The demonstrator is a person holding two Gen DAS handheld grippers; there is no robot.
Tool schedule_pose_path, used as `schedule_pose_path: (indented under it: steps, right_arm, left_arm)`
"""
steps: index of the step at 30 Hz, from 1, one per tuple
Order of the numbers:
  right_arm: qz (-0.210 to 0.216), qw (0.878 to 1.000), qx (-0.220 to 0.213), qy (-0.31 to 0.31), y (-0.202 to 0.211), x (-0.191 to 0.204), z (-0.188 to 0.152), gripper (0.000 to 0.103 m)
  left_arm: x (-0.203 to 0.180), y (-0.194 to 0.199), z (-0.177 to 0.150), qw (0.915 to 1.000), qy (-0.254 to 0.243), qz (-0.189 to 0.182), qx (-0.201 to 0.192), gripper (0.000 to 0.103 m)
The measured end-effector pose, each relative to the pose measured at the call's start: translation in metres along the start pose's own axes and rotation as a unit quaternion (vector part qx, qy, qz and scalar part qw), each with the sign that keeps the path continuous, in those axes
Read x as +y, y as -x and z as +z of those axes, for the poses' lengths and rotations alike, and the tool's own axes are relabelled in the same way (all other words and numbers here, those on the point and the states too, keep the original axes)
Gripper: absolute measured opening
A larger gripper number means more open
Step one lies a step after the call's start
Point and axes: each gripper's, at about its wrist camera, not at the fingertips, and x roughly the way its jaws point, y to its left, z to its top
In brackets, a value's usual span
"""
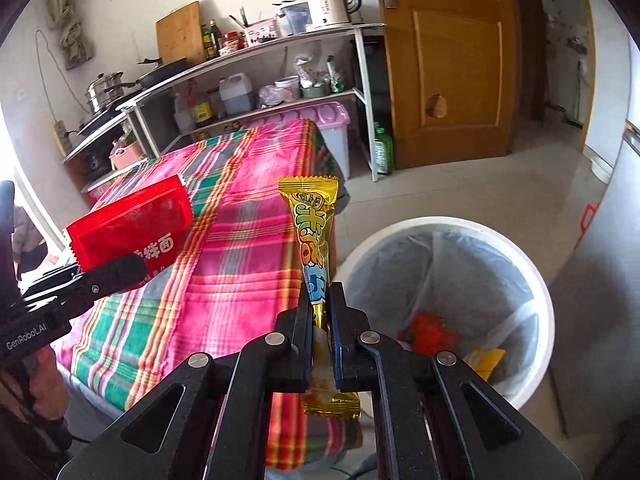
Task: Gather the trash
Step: 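Carry the red packet and yellow stick over the white bin and open both tools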
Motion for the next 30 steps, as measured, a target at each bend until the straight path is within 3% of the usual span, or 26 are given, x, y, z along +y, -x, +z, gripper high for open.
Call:
schedule_pose_path:
  steps: [11, 30]
  right_arm:
    - [-0.035, 0.999, 0.0, -0.04, 0.01, -0.053, -0.011, 0.008]
    - [-0.056, 0.993, 0.03, -0.098, -0.012, -0.112, -0.023, 0.008]
  left_arm:
    - [-0.05, -0.049, 0.009, 0.9978, -0.041, -0.041, 0.031, 0.021]
    - [-0.087, -0.12, 0.013, 0.9929, -0.064, -0.051, 0.086, 0.021]
